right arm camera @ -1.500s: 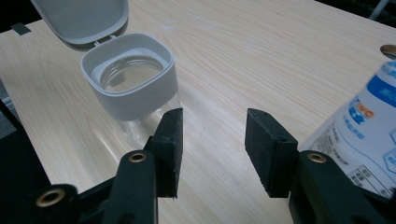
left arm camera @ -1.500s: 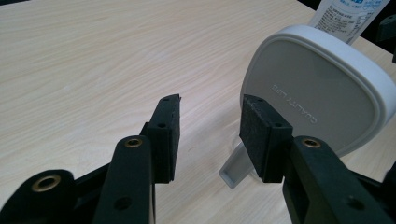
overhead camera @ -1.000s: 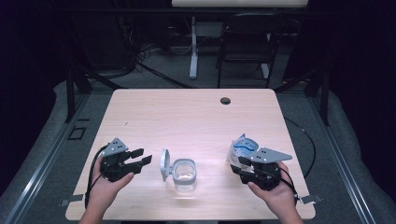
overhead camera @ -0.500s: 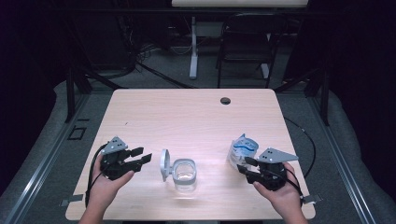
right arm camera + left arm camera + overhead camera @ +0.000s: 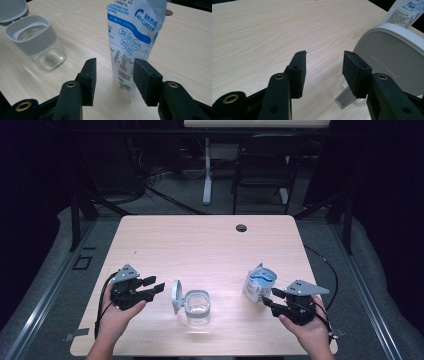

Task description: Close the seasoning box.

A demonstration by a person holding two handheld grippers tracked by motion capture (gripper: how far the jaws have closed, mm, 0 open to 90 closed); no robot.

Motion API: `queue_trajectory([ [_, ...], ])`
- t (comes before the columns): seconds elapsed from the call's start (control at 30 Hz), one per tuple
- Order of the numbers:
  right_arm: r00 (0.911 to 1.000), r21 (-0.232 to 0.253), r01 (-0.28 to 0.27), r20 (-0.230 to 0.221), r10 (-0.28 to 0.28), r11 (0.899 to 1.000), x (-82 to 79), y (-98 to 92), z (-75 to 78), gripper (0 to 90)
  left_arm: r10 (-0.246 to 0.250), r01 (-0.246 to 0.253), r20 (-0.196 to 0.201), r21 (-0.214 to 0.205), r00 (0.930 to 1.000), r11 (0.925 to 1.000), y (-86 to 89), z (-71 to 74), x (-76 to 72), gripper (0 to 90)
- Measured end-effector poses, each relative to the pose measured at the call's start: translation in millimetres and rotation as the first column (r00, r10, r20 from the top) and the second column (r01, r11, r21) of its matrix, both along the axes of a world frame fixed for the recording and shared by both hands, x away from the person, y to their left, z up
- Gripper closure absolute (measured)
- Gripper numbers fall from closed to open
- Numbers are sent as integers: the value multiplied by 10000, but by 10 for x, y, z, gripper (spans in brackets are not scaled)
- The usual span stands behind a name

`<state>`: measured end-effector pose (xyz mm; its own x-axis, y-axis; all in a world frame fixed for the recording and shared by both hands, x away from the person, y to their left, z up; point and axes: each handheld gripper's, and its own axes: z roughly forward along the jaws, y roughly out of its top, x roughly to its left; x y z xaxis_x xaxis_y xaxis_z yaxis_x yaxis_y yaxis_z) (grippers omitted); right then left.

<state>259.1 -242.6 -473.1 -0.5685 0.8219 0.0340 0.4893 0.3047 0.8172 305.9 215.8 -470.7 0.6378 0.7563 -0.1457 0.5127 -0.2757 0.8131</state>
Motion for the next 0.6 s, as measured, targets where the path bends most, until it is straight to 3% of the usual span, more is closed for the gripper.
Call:
queue_trajectory([
  [0.6, 9981, -145, 622, -28, -623, 9980, 147, -79, -184, 442, 238, -238, 4, 79, 9997, 9997, 77, -17, -36, 541],
])
